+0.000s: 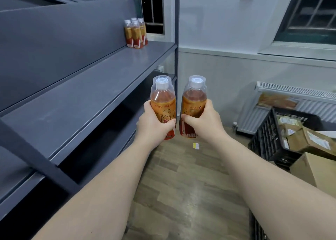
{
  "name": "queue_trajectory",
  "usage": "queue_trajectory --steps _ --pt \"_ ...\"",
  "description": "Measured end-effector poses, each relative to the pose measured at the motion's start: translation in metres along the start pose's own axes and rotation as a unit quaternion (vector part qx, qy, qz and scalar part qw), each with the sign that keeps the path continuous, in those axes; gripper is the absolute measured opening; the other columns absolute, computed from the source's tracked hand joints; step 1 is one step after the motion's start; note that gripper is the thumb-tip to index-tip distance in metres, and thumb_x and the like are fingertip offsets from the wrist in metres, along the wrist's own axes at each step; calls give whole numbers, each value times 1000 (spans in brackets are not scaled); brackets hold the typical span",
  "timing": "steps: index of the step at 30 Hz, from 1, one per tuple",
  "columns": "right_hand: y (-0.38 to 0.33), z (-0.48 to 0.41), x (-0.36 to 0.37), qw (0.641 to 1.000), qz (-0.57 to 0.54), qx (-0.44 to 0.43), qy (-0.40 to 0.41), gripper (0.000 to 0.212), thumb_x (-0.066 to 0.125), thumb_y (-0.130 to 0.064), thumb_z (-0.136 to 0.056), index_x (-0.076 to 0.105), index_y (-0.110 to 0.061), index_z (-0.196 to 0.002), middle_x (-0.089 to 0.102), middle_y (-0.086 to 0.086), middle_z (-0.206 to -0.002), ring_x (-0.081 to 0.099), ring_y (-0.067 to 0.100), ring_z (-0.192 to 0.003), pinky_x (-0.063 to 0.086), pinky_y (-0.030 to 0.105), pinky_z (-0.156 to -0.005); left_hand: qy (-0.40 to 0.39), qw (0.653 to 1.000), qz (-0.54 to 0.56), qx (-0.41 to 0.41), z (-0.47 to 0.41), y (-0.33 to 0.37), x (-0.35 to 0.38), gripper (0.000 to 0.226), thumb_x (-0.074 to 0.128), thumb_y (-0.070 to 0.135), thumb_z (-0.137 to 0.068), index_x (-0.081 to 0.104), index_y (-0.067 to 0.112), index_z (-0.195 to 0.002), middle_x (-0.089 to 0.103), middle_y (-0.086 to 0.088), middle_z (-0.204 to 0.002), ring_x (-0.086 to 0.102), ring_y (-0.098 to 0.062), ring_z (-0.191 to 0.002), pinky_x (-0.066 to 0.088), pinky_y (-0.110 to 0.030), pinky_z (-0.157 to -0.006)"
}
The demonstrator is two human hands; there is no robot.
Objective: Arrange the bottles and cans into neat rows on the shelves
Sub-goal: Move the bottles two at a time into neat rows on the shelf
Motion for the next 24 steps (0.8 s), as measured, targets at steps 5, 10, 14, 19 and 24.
queue_trajectory --steps 5,10,14,19,24 --pt "15 -44 -4 1000 10 19 13 62 79 -38 -80 43 -23 -127 62 -4 -116 60 19 -105 53 38 -88 -15 1000 -11 11 -47 3 23 81 80 45 -78 30 25 -139 57 0 -126 58 -24 -116 53 -48 -96" --pt "17 -98 -4 999 12 26 38 60 79 -38 -80 42 -26 -125 62 -5 -115 60 19 -105 53 39 -89 -36 999 -11 27 -108 4 44 84 79 46 -77 28 26 -140 56 0 -128 56 -25 -117 53 -49 -96" --pt "13 -140 -3 998 12 33 54 61 79 -38 -80 43 -26 -127 62 -6 -115 60 17 -105 52 35 -86 -53 998 1 36 -158 9 58 83 79 46 -78 27 27 -141 56 1 -127 57 -24 -116 54 -48 -95" --pt "15 -184 -2 996 4 42 77 63 80 -37 -80 43 -24 -130 61 -5 -117 60 18 -107 54 38 -90 -71 996 8 52 -209 16 74 81 79 46 -77 29 27 -138 57 3 -123 58 -22 -112 55 -44 -93" --pt "27 -221 -7 995 5 49 84 63 80 -38 -80 43 -25 -129 62 -6 -117 60 18 -108 53 38 -91 -77 995 14 59 -249 23 92 81 79 44 -78 30 25 -140 57 2 -124 57 -21 -113 52 -38 -92"
Point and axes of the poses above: each hand's wrist, its own z-axis away from the middle knuckle, its own x-axis out of the palm, y = z × x, the point moved 5 cm from there along -z, towards the middle knuckle
